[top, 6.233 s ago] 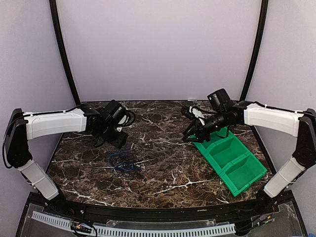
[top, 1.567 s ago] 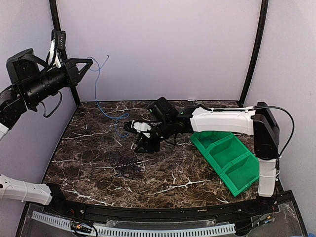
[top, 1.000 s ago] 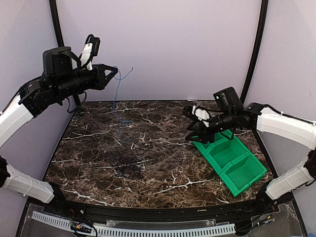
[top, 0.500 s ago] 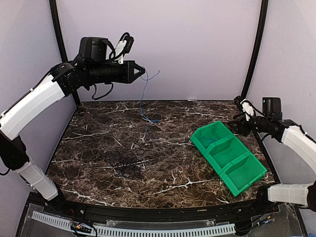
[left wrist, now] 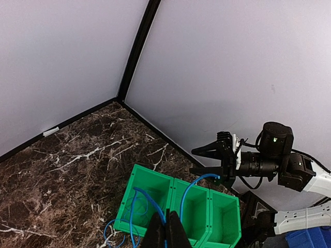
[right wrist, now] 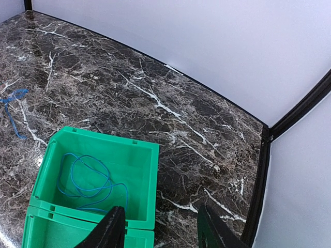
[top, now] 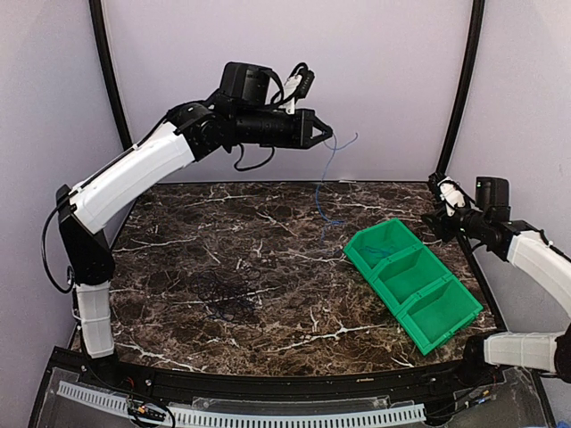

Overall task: Untangle the cables
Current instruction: Place the untangled cable in the tangled cable pile.

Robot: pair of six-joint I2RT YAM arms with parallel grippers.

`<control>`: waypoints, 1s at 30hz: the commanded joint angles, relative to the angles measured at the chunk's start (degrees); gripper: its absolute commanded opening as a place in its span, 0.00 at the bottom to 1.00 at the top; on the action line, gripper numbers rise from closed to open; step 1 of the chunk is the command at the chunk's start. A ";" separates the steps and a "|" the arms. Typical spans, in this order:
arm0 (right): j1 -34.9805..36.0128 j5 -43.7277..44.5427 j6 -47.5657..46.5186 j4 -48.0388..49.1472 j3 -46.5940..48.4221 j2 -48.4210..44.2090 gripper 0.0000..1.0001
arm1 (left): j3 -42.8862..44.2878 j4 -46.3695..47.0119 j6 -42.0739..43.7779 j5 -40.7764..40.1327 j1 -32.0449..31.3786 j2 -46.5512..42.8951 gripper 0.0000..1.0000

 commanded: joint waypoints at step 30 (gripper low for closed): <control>-0.24 1.38 0.18 2.92 -0.39 1.54 0.51 | -0.48 41.86 -17.48 15.34 -6.01 29.19 0.00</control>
